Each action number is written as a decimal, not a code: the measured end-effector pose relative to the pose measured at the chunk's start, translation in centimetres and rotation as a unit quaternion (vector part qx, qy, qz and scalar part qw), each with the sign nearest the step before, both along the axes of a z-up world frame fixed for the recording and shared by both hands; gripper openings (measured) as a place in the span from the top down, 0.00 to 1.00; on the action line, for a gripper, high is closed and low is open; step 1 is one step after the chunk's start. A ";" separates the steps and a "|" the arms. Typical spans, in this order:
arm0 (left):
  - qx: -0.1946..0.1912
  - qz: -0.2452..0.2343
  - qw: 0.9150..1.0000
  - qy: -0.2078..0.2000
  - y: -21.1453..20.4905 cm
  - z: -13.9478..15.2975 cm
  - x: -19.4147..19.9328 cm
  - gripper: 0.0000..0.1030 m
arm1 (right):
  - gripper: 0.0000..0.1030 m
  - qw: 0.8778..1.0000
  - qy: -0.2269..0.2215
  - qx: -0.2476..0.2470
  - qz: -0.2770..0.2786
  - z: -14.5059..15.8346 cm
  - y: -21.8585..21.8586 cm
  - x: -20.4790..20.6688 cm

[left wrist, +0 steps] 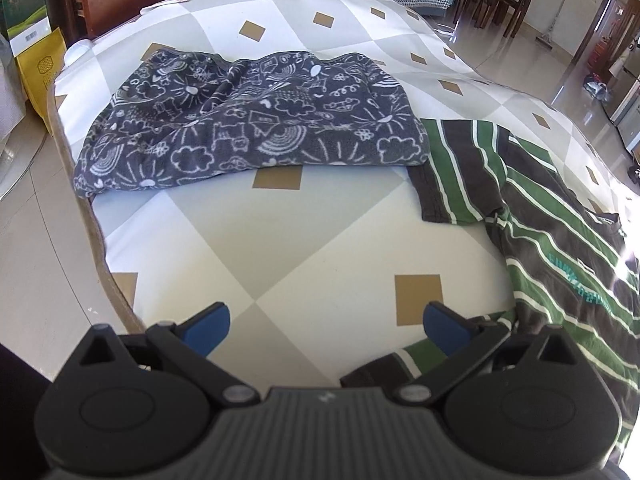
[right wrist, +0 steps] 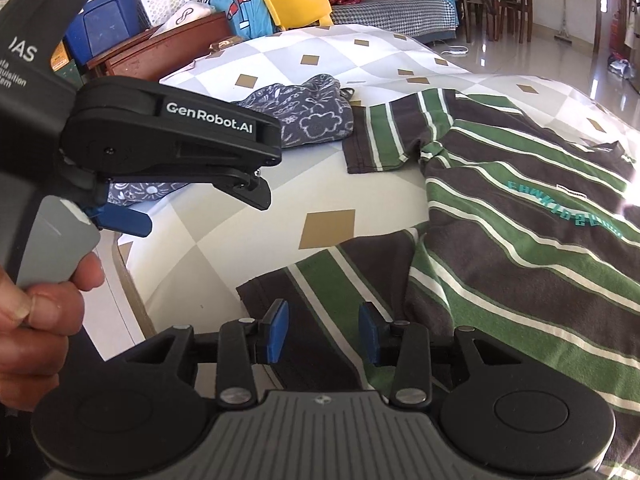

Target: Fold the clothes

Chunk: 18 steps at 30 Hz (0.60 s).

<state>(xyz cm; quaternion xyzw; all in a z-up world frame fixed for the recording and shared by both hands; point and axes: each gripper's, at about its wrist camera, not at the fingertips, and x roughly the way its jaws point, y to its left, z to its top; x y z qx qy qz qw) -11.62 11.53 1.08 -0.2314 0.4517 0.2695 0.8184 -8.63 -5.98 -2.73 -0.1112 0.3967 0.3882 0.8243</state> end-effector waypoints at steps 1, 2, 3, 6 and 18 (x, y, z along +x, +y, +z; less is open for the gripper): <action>-0.002 0.000 1.000 0.000 0.1 -0.1 0.0 0.00 | 0.62 1.000 -0.006 -0.004 0.004 -0.2 0.5 -0.1; -0.004 0.001 1.000 0.000 0.1 -0.1 0.0 0.00 | 0.62 1.000 -0.013 -0.009 0.009 -0.4 0.9 -0.2; -0.006 0.002 1.000 0.000 0.2 -0.2 0.0 0.00 | 0.61 1.000 -0.018 -0.014 0.014 -0.6 1.4 -0.3; -0.009 0.005 1.000 0.002 0.4 -0.3 -0.1 0.00 | 0.59 0.999 -0.027 -0.031 0.032 -1.3 2.6 -0.6; -0.019 0.013 1.000 0.008 1.0 -0.9 -0.2 0.00 | 0.54 0.987 -0.112 -0.068 0.088 -3.1 4.0 -2.2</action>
